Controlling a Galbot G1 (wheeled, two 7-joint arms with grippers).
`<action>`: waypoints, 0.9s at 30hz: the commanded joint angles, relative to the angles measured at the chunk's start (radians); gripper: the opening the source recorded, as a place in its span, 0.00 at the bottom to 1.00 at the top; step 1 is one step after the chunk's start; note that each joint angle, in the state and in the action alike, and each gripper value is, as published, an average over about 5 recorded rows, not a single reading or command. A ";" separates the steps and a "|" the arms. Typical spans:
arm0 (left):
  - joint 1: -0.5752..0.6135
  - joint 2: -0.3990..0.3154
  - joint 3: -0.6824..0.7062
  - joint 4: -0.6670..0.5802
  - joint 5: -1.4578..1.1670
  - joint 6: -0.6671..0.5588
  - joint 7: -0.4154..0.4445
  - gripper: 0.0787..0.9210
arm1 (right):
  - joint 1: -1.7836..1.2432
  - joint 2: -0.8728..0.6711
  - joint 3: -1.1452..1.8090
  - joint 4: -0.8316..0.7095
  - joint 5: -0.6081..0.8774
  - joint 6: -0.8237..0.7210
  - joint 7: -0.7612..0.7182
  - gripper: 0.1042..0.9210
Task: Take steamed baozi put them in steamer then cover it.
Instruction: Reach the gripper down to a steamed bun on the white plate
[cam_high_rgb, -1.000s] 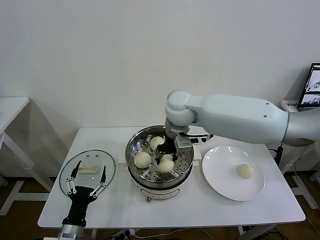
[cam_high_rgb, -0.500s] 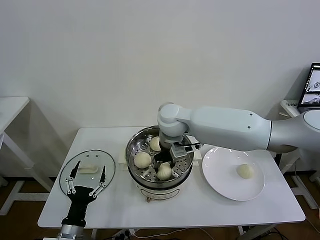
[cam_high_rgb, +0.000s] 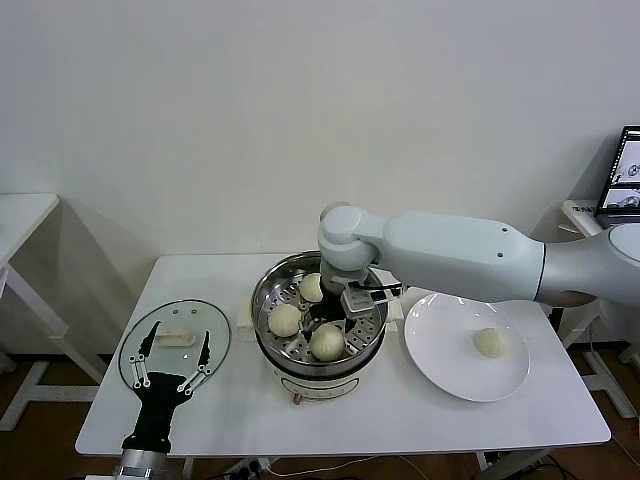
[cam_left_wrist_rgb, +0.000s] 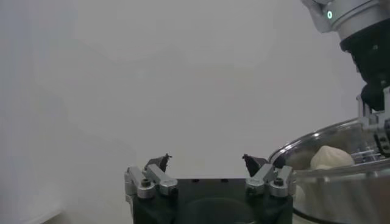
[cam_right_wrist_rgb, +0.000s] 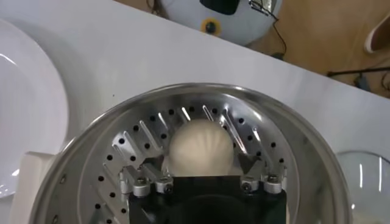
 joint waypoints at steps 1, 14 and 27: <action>-0.008 0.002 0.000 0.005 0.000 -0.003 0.001 0.88 | 0.042 -0.203 0.091 -0.061 0.343 -0.261 -0.034 0.88; -0.022 0.011 0.024 0.008 0.001 0.002 0.000 0.88 | 0.049 -0.472 0.071 -0.355 0.573 -0.676 -0.080 0.88; -0.016 0.009 0.019 0.007 0.002 0.003 0.000 0.88 | -0.166 -0.524 -0.011 -0.437 0.387 -0.745 -0.013 0.88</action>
